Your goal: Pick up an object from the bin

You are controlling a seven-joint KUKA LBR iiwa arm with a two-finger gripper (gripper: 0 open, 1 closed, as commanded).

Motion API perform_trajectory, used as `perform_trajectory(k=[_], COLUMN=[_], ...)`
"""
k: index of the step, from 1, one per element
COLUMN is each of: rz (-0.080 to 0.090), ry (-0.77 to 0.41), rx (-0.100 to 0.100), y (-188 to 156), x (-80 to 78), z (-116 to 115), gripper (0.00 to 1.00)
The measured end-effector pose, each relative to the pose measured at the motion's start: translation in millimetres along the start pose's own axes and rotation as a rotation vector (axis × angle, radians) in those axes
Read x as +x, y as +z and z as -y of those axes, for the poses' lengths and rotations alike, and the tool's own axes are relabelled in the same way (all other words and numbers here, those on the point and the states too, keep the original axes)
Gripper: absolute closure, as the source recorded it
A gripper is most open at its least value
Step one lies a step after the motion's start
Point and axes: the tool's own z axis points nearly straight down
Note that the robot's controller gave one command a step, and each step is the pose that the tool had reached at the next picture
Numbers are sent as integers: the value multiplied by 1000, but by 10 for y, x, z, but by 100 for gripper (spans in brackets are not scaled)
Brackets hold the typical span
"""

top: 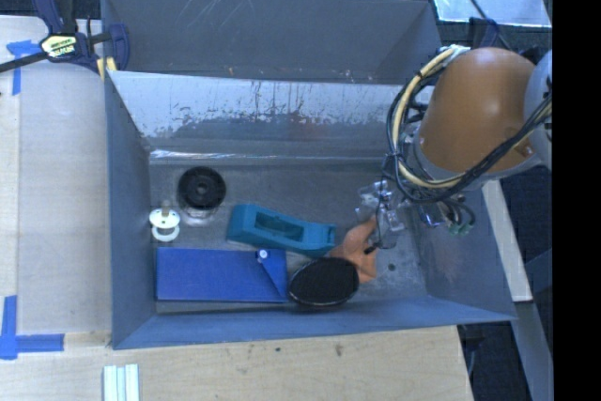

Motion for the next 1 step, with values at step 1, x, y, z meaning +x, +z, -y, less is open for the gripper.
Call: perform_trajectory(k=[1], rz=[-5], ry=[-4], rx=[-1], y=[-451], x=[10], z=[-18], gripper=[100])
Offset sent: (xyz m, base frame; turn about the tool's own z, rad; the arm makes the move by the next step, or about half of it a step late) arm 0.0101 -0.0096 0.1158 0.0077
